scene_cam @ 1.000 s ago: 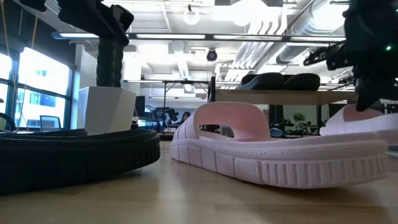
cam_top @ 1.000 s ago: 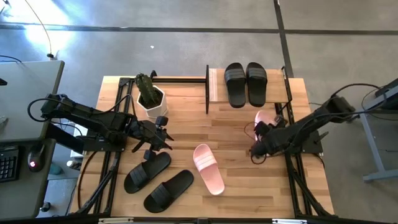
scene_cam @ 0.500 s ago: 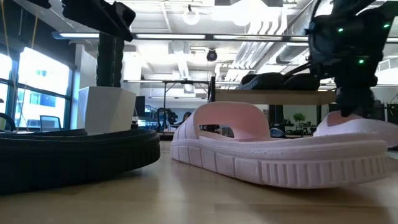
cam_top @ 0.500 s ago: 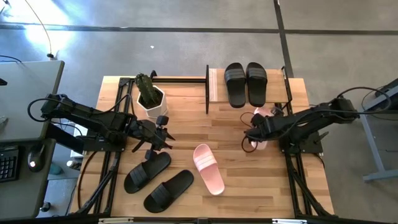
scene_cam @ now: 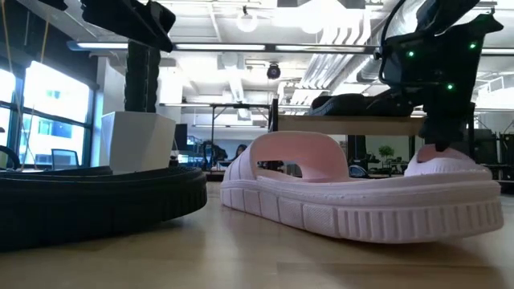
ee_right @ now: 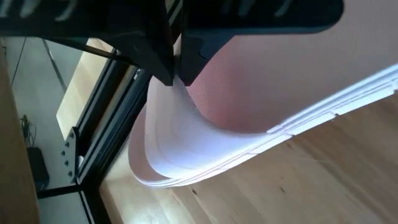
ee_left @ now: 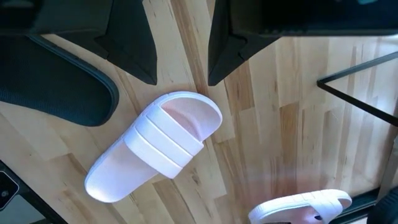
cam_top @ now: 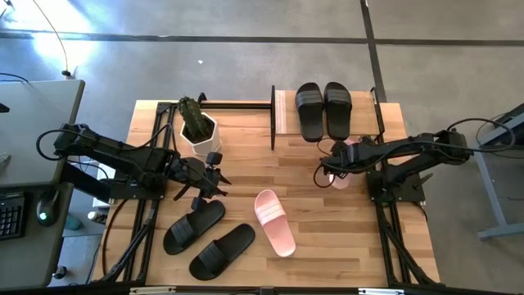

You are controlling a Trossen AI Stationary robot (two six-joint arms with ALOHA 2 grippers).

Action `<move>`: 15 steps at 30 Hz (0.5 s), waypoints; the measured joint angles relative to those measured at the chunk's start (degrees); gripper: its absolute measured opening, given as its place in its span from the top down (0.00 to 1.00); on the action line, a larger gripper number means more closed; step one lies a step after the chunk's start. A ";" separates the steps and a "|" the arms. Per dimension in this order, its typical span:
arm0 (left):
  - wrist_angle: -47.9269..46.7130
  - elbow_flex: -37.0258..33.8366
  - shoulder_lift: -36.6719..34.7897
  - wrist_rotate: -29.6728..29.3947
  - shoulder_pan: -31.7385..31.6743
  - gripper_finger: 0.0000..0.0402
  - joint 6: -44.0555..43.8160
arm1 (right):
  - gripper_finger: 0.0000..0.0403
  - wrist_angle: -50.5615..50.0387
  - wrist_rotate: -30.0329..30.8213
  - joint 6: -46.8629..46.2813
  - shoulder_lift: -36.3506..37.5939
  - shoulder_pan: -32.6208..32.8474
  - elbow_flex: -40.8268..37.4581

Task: Pick and place slides into the shelf
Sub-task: Put the pink slipper under the shelf

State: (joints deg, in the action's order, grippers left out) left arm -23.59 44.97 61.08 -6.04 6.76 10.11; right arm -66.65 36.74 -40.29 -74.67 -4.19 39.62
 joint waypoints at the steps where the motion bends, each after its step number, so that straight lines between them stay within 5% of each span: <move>1: 0.00 0.00 -0.02 0.00 0.00 0.68 0.00 | 1.00 0.00 -0.11 0.01 0.00 -0.03 0.00; 15: -0.09 0.00 -0.01 0.00 0.00 0.68 0.11 | 0.91 0.28 -0.57 0.23 0.00 -0.33 0.02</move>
State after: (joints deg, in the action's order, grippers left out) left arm -23.68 44.97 61.07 -6.04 6.76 10.22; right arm -66.37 36.17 -40.05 -74.68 -4.51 39.64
